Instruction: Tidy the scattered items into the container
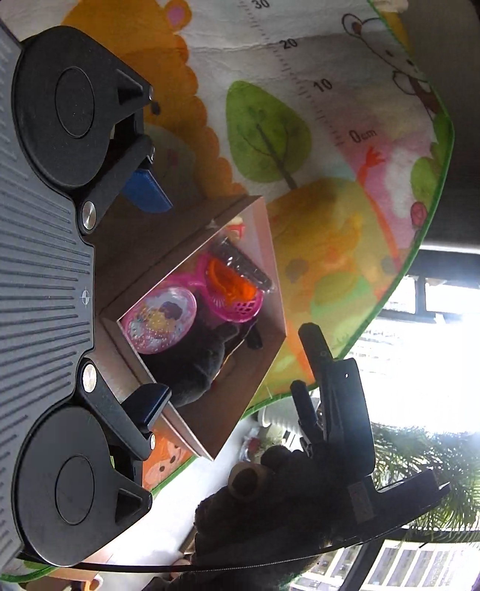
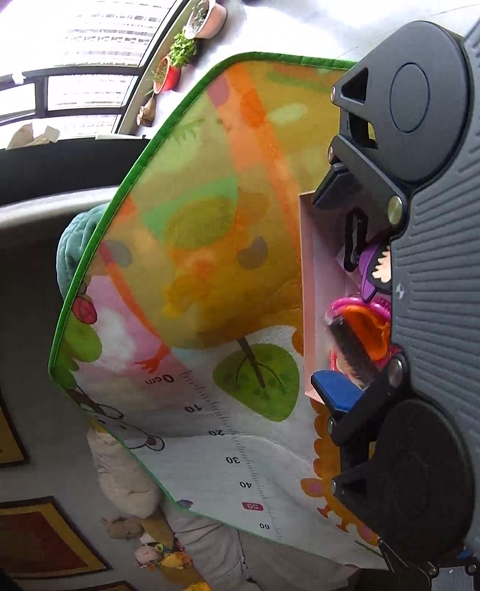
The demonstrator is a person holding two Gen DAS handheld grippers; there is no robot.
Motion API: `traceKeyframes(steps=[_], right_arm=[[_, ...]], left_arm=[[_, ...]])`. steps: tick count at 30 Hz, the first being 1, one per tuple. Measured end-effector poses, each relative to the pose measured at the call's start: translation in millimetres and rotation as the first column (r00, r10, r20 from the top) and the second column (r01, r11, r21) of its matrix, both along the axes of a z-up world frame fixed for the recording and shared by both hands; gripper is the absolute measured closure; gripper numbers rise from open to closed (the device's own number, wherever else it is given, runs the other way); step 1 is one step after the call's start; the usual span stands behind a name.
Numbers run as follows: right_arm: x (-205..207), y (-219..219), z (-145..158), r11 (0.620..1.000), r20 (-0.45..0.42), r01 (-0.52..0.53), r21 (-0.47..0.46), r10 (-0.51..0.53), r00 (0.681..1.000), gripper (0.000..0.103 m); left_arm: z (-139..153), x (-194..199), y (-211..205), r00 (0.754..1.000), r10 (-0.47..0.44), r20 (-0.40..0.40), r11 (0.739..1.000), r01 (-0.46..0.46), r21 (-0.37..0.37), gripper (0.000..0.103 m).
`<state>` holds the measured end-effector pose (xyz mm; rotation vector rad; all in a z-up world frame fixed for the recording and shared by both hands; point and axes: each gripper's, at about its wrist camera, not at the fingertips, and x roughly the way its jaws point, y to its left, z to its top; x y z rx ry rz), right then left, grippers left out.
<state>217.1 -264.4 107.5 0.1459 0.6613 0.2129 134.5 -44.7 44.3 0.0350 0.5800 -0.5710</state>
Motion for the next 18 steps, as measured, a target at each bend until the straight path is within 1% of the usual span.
traceKeyframes(steps=[2,4,6,9,11,14,18], right_arm=[[-9,-16,-9,0.999,-0.020,0.049,0.013,-0.048,0.999,0.008],[-15,-30,-21,0.996,-0.063,0.081,0.037,-0.078,0.995,0.007],[-20,-40,-34,0.993,-0.115,0.082,0.090,-0.071,0.991,0.007],[-25,-43,-46,0.980,-0.167,0.041,0.195,-0.008,0.986,0.007],[-31,-38,-46,0.979,-0.157,0.039,0.201,-0.007,0.988,0.003],[-34,-23,-45,0.980,-0.151,0.028,0.195,0.002,0.988,0.002],[-33,3,-47,0.977,-0.135,-0.015,0.211,0.044,0.990,0.000]], left_arm=[[-5,-7,-2,1.000,-0.015,-0.008,1.000,0.014,-0.027,0.000],[-10,-11,-7,1.000,-0.026,-0.015,0.999,0.025,-0.030,0.000],[-14,-12,-10,0.999,-0.041,-0.032,0.998,0.040,-0.039,0.000],[-17,-15,-11,0.996,-0.065,-0.064,0.996,0.060,-0.068,0.000],[-17,-15,-10,0.994,-0.081,-0.069,0.994,0.076,-0.076,0.000],[-16,-16,-3,0.997,-0.042,-0.058,0.998,0.039,-0.058,0.000],[-15,-12,25,0.998,0.031,-0.057,0.998,-0.034,-0.054,0.000]])
